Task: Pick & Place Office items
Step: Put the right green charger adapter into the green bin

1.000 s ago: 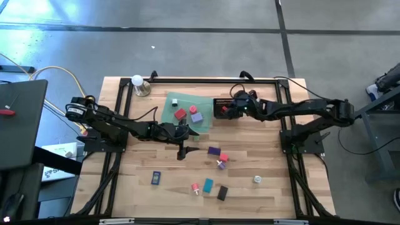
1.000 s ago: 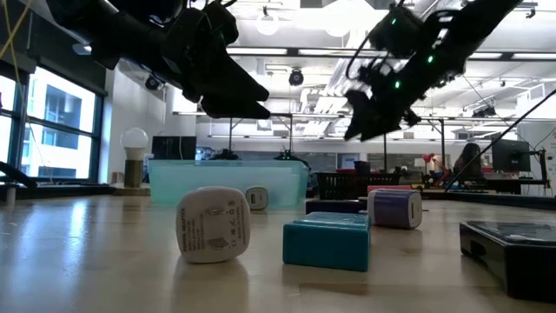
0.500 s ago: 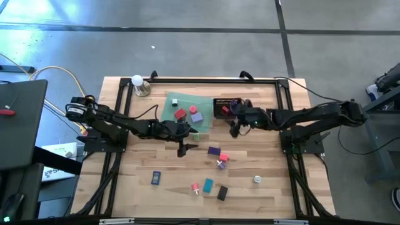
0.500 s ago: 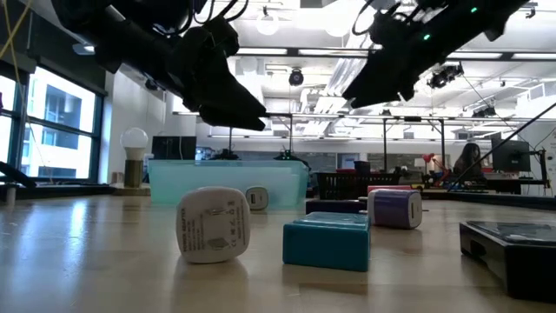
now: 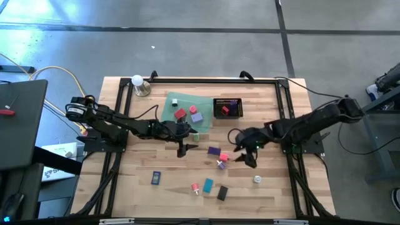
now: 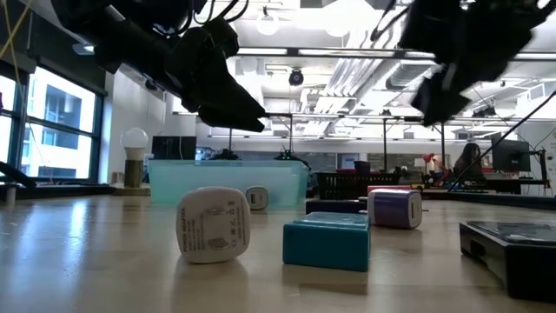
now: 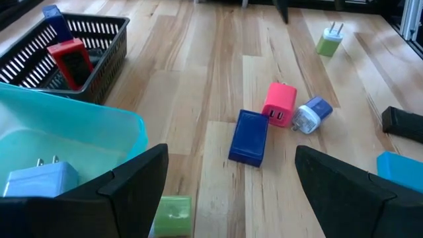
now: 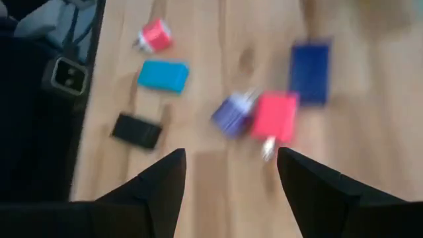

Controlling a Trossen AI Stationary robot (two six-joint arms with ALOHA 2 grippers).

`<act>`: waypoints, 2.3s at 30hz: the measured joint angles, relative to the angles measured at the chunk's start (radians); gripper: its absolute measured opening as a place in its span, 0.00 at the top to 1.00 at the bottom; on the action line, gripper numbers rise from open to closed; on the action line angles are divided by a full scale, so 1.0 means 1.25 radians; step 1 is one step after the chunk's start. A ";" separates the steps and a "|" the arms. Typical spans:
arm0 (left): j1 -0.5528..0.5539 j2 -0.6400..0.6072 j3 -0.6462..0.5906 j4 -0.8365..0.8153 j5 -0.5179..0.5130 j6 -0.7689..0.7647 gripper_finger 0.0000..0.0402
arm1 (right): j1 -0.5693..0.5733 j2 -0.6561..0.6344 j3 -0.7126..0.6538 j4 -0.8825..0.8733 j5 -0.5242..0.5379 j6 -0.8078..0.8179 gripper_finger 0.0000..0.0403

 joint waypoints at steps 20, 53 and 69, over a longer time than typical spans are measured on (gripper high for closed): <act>0.000 0.000 0.000 -0.033 0.003 -0.043 0.20 | 0.194 0.001 0.000 -0.141 -0.156 0.838 0.43; 0.048 0.000 0.000 -0.062 0.001 0.087 0.20 | 0.287 0.142 0.000 -0.150 -0.106 1.242 0.52; 0.049 0.000 0.000 -0.064 0.002 0.077 0.20 | 0.240 0.242 0.001 -0.139 -0.099 1.116 0.53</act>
